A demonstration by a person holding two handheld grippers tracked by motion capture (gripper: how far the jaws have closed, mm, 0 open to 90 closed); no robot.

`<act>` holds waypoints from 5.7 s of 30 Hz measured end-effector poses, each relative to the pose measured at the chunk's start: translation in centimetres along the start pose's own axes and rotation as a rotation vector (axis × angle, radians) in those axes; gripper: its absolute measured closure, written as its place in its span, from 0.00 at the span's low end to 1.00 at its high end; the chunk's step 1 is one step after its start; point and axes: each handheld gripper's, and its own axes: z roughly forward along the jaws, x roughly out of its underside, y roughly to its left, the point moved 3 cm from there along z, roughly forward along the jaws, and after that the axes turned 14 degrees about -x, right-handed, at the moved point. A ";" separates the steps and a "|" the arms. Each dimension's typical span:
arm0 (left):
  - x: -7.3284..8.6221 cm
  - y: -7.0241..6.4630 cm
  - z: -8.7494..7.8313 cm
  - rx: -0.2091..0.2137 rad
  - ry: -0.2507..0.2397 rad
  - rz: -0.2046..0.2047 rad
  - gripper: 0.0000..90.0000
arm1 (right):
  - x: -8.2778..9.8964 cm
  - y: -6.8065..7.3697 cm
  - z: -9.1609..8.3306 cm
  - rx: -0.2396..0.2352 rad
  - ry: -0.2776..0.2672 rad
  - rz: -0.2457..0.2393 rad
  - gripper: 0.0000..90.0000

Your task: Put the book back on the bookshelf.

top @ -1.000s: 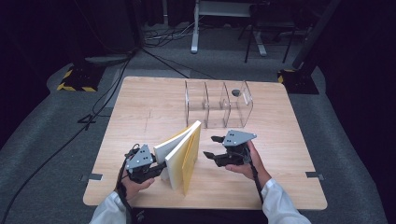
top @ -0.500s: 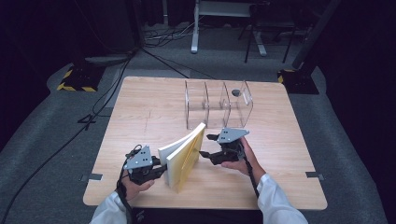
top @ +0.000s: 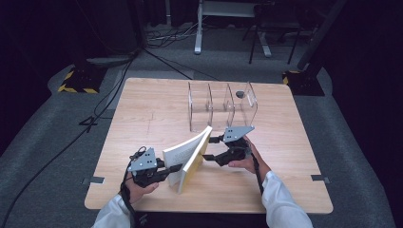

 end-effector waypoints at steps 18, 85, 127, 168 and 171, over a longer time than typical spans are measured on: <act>1.4 0.0 -3.5 -0.103 0.014 -0.010 0.65 | 0.4 0.3 2.1 -0.034 0.032 -0.022 0.61; -1.2 -1.5 5.2 0.074 0.033 0.088 0.79 | 4.5 5.2 -5.3 0.024 -0.100 -0.063 0.78; -1.4 -2.4 7.8 0.070 0.071 0.103 0.70 | 5.7 7.6 -5.8 0.141 -0.090 -0.026 0.81; 5.7 2.8 0.2 -0.328 0.401 0.041 0.19 | 6.4 7.1 -8.3 0.289 -0.122 0.032 0.85; 6.2 3.0 -0.2 -0.343 0.419 0.034 0.19 | 6.5 7.0 -8.5 0.309 -0.125 0.041 0.85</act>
